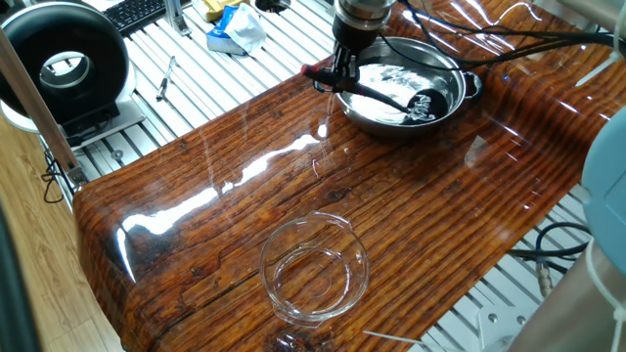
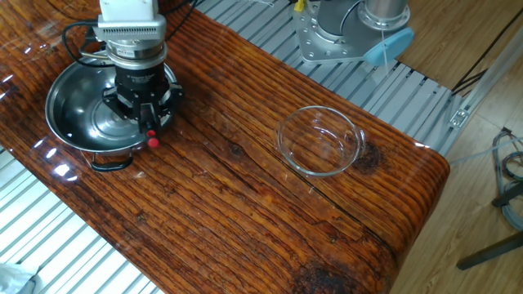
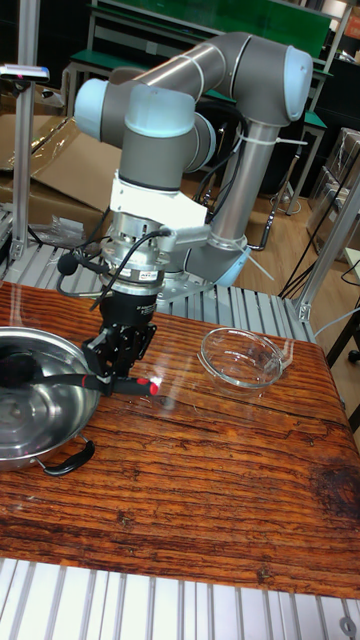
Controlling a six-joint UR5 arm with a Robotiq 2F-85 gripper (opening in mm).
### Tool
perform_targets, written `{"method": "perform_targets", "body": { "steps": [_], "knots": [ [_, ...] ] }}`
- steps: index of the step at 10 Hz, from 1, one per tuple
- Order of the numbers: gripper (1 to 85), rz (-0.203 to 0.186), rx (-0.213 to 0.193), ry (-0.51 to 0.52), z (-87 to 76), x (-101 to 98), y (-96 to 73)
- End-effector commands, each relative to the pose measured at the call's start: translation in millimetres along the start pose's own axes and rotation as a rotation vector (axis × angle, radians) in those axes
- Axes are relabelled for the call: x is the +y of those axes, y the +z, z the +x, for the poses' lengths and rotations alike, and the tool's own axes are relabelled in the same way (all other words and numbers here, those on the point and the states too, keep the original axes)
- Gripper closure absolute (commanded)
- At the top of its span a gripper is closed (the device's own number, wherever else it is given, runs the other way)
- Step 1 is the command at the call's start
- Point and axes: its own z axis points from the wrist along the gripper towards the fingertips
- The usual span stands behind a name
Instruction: Scoop water with a large spoon from one bowl to another
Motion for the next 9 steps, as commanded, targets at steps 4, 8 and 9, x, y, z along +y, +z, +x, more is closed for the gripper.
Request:
{"method": "perform_targets", "body": {
  "steps": [4,8,9],
  "knots": [
    [84.7,0.001,0.110,0.045,27.5,1.9,-6.0],
    [84.7,0.025,0.216,0.089,53.0,-3.9,-8.5],
    [84.7,0.012,0.206,0.095,49.5,-1.4,-6.7]
  ]
}}
